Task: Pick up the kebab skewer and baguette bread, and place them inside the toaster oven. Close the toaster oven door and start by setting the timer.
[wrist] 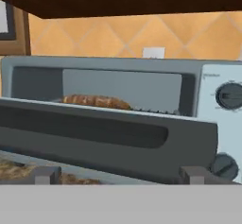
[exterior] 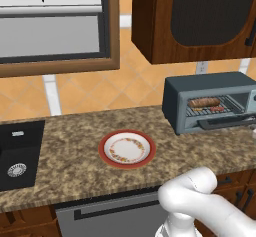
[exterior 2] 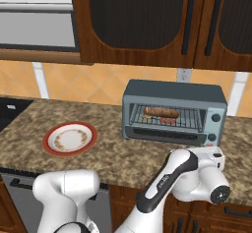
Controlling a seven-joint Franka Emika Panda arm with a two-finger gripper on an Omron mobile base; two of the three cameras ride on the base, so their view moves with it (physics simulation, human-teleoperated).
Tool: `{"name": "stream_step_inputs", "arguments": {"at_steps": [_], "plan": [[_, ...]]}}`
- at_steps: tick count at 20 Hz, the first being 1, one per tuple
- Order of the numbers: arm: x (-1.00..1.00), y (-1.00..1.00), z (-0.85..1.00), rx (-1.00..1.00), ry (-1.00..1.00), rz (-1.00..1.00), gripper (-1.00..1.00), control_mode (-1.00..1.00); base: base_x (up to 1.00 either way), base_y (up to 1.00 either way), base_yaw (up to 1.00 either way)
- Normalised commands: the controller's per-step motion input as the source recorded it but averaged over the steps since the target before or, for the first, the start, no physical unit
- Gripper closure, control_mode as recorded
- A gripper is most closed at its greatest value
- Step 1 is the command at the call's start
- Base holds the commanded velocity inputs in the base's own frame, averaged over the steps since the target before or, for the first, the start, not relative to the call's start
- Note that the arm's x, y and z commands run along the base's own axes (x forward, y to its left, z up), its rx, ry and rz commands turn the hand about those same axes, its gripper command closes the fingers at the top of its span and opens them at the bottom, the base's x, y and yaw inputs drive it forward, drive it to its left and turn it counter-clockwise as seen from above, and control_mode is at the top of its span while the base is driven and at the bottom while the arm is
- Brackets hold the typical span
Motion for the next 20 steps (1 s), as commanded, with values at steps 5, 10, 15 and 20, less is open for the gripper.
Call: {"name": "stream_step_inputs", "arguments": {"at_steps": [5, 10, 15, 20], "plan": [[0.51, 0.64, 0.31, -0.02, -0.07, 0.00, -1.00, -1.00, 0.00, 0.00, 0.00], [0.47, 0.60, 0.24, -0.01, -0.07, 0.00, -1.00, -1.00, 0.00, 0.00, 0.00], [0.29, 0.26, 0.06, 0.00, -0.05, 0.00, -1.00, -1.00, 0.00, 0.00, 0.00], [-0.01, -0.07, 0.13, 0.00, -0.01, -0.03, -1.00, -1.00, 0.00, 0.00, 0.00]]}}
